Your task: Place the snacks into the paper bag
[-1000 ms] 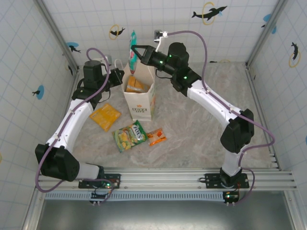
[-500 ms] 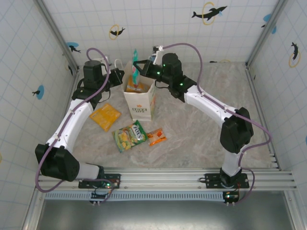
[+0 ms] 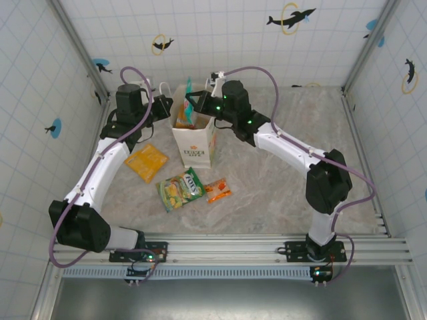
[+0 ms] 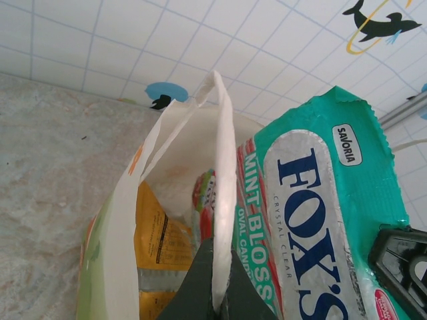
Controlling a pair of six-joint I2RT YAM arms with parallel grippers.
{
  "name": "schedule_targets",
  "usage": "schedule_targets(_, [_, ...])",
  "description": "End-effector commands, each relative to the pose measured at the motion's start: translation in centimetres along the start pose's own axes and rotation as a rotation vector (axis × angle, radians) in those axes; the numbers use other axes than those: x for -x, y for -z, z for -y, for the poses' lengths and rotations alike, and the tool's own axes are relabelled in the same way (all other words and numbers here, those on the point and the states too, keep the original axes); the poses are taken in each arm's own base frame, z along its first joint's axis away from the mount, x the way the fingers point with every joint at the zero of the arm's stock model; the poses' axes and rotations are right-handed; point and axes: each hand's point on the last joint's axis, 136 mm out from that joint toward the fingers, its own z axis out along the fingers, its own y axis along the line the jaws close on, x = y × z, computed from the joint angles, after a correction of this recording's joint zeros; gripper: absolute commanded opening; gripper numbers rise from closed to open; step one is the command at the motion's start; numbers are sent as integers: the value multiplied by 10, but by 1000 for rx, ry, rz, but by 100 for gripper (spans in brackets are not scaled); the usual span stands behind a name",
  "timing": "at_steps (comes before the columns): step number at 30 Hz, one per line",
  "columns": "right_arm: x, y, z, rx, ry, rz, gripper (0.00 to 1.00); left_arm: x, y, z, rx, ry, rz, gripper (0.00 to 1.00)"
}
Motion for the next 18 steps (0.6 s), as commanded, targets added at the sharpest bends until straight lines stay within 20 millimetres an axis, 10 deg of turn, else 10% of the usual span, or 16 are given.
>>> schedule_targets(1, [22,16,-33,67,38,77,0,12,6,8,-26,-15,31,0])
schedule_targets(12, [23,18,-42,100,49,75,31,13,6,8,-26,-14,30,0])
schedule_targets(18, [24,25,-47,105,72,75,33,12,7,8,-24,-16,31,0])
